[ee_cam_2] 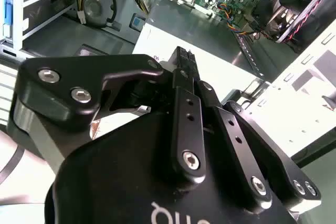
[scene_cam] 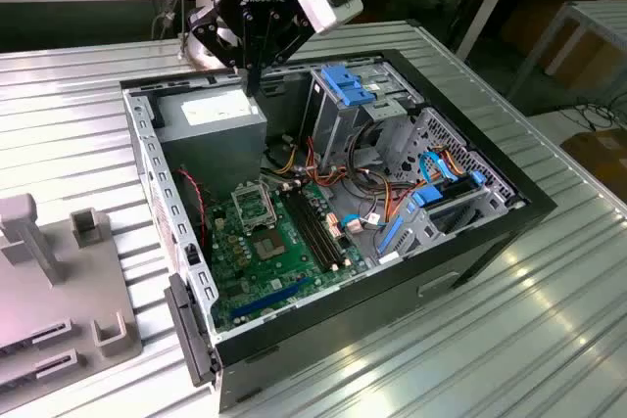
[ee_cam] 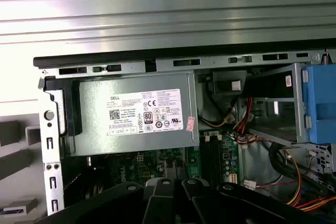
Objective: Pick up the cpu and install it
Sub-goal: 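Reach for the cpu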
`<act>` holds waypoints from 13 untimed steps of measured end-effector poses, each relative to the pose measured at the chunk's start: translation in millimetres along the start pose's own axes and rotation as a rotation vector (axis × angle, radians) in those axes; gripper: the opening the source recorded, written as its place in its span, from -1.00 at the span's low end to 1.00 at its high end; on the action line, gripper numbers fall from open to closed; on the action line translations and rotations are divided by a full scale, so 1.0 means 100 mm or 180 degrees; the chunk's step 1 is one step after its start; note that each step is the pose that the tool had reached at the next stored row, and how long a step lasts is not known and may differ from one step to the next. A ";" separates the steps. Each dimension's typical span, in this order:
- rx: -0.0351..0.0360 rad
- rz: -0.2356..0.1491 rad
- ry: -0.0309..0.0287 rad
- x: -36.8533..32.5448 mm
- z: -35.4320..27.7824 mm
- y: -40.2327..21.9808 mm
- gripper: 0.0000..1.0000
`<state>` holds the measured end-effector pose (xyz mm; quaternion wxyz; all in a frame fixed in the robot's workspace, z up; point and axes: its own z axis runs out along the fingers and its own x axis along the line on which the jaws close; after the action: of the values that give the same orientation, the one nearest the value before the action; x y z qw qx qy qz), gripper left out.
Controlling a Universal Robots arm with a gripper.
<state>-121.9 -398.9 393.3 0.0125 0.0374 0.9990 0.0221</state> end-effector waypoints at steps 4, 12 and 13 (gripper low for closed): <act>0.0000 0.0000 0.0000 0.000 0.000 0.000 -0.79; 0.0000 0.0000 0.0000 0.019 -0.001 -0.001 -0.79; 0.0000 0.0000 0.0000 0.021 -0.001 -0.001 -0.79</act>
<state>-124.0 -398.8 393.3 0.0125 0.0374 0.9990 0.0221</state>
